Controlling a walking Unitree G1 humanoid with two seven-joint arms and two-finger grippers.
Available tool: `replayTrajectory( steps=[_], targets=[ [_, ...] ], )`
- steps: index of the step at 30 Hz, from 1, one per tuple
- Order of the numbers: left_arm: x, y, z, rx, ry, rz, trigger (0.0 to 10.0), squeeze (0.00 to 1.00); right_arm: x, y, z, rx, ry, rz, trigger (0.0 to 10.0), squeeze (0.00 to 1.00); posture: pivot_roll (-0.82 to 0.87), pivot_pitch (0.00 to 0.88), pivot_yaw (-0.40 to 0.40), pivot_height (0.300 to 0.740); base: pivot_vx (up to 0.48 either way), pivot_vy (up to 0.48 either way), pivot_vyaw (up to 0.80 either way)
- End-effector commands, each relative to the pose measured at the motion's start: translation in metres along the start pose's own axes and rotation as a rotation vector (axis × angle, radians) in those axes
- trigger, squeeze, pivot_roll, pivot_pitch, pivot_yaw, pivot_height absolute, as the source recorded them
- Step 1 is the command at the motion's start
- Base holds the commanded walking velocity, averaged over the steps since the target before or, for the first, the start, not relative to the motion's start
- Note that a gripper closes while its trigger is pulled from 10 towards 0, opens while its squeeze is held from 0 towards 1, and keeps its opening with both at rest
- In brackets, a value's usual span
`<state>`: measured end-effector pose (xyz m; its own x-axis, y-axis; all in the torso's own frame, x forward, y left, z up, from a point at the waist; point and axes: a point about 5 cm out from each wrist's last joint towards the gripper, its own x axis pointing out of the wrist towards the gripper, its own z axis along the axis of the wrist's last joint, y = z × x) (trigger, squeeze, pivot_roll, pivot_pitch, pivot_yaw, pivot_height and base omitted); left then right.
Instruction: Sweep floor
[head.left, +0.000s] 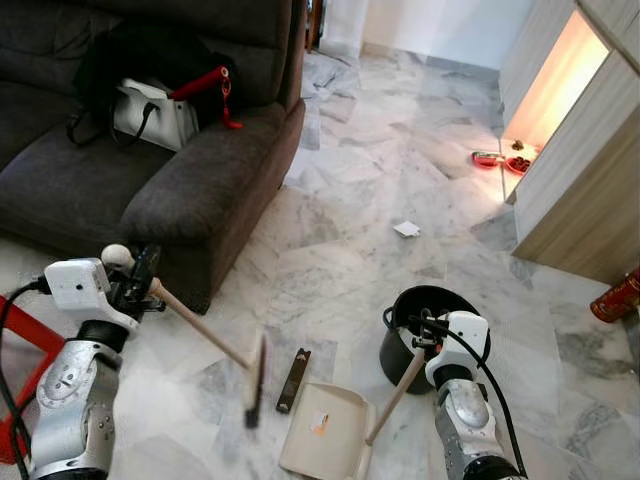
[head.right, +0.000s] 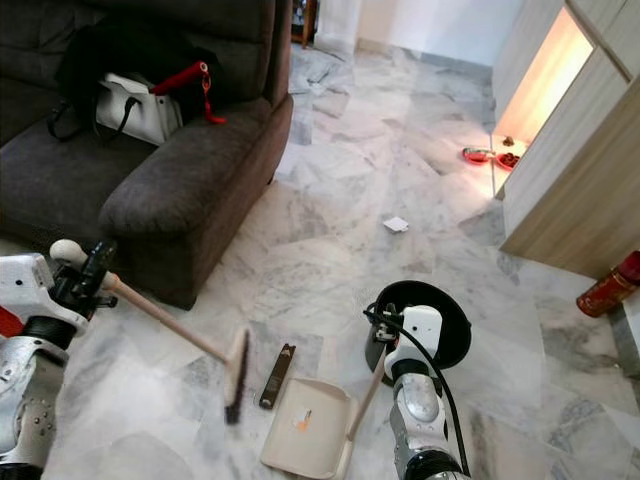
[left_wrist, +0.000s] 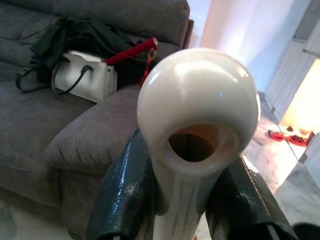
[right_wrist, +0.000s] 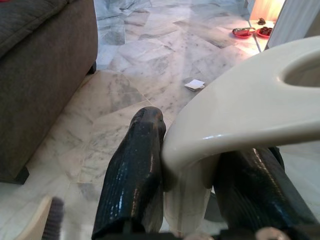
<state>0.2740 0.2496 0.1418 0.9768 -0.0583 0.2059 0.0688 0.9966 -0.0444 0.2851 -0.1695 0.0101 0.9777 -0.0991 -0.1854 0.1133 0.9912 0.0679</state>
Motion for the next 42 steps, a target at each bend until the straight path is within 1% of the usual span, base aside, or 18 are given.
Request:
replayTrajectory(
  steps=[1, 5, 8, 13, 18, 20, 21, 23, 24, 25, 26, 29, 31, 32, 34, 35, 39, 42],
  targets=[
    [0.002, -0.012, 0.003, 0.004, -0.021, -0.055, 10.0, 0.00, 0.000, -0.003, 0.000, -0.010, 0.003, -0.004, 10.0, 0.00, 0.12, 0.099, -0.146, 0.740, 0.000, 0.000, 0.00],
    [0.001, -0.016, -0.005, 0.052, 0.007, -0.084, 10.0, 0.00, 0.000, -0.003, 0.000, -0.010, 0.004, -0.006, 10.0, 0.00, 0.12, 0.100, -0.147, 0.740, 0.000, 0.000, 0.00],
    [-0.001, -0.016, -0.017, 0.092, 0.051, -0.100, 10.0, 0.00, 0.000, -0.004, 0.000, -0.014, 0.003, -0.004, 10.0, 0.00, 0.11, 0.105, -0.152, 0.740, 0.000, 0.000, 0.00],
    [-0.002, -0.013, -0.024, 0.090, 0.078, -0.095, 10.0, 0.00, 0.000, -0.005, 0.000, -0.016, 0.002, -0.006, 10.0, 0.00, 0.11, 0.106, -0.153, 0.740, 0.000, 0.000, 0.00],
    [-0.008, -0.009, -0.038, 0.101, 0.127, -0.080, 10.0, 0.00, 0.000, -0.007, 0.001, -0.019, -0.003, -0.006, 10.0, 0.00, 0.11, 0.107, -0.158, 0.740, 0.000, 0.000, 0.00],
    [-0.008, -0.007, -0.043, 0.068, 0.132, -0.059, 10.0, 0.00, 0.000, -0.007, 0.001, -0.020, -0.002, -0.005, 10.0, 0.00, 0.10, 0.106, -0.160, 0.740, 0.000, 0.000, 0.00],
    [-0.008, -0.007, -0.043, 0.068, 0.132, -0.059, 10.0, 0.00, 0.000, -0.007, 0.001, -0.020, -0.002, -0.005, 10.0, 0.00, 0.10, 0.106, -0.160, 0.740, 0.000, 0.000, 0.00],
    [-0.007, -0.006, -0.045, -0.018, 0.119, -0.015, 10.0, 0.00, 0.000, -0.007, 0.001, -0.021, -0.001, -0.004, 10.0, 0.00, 0.10, 0.105, -0.162, 0.740, 0.000, 0.000, 0.00],
    [-0.006, -0.005, -0.046, -0.114, 0.109, 0.019, 10.0, 0.00, 0.000, -0.008, 0.001, -0.022, 0.000, -0.005, 10.0, 0.00, 0.10, 0.105, -0.163, 0.740, 0.000, 0.000, 0.00],
    [-0.005, -0.004, -0.046, -0.143, 0.107, 0.027, 10.0, 0.00, 0.000, -0.008, 0.001, -0.023, 0.000, -0.005, 10.0, 0.00, 0.10, 0.105, -0.163, 0.740, 0.000, 0.000, 0.00],
    [-0.005, -0.004, -0.047, -0.199, 0.104, 0.038, 10.0, 0.00, 0.000, -0.008, 0.001, -0.023, 0.000, -0.005, 10.0, 0.00, 0.10, 0.105, -0.163, 0.740, 0.000, 0.000, 0.00],
    [-0.004, -0.004, -0.047, -0.225, 0.101, 0.043, 10.0, 0.00, 0.000, -0.008, 0.001, -0.024, 0.000, -0.004, 10.0, 0.00, 0.10, 0.105, -0.163, 0.740, 0.000, 0.000, 0.00],
    [-0.003, -0.005, -0.050, -0.337, 0.101, 0.042, 10.0, 0.00, 0.001, -0.008, 0.002, -0.024, -0.001, -0.004, 10.0, 0.00, 0.10, 0.101, -0.163, 0.740, 0.000, 0.000, 0.00],
    [-0.002, -0.006, -0.050, -0.370, 0.103, 0.036, 10.0, 0.00, 0.001, -0.008, 0.002, -0.024, -0.001, -0.003, 10.0, 0.00, 0.10, 0.101, -0.163, 0.740, 0.000, 0.000, 0.00],
    [-0.001, -0.008, -0.050, -0.508, 0.086, 0.037, 10.0, 0.00, 0.001, -0.007, 0.002, -0.024, -0.003, -0.002, 10.0, 0.00, 0.10, 0.097, -0.162, 0.740, 0.000, 0.000, 0.00],
    [0.001, -0.009, -0.049, -0.558, 0.076, 0.036, 10.0, 0.00, 0.002, -0.007, 0.003, -0.023, -0.004, -0.002, 10.0, 0.00, 0.10, 0.092, -0.161, 0.740, 0.000, 0.000, 0.00],
    [0.007, -0.017, -0.045, -0.689, 0.051, -0.002, 10.0, 0.00, 0.003, -0.005, 0.005, -0.020, -0.008, 0.000, 10.0, 0.00, 0.11, 0.082, -0.160, 0.740, 0.000, 0.000, 0.00],
    [0.011, -0.019, -0.040, -0.728, 0.017, 0.006, 10.0, 0.00, 0.004, -0.004, 0.006, -0.018, -0.009, 0.002, 10.0, 0.00, 0.11, 0.074, -0.157, 0.740, 0.000, 0.000, 0.00]
  ],
)
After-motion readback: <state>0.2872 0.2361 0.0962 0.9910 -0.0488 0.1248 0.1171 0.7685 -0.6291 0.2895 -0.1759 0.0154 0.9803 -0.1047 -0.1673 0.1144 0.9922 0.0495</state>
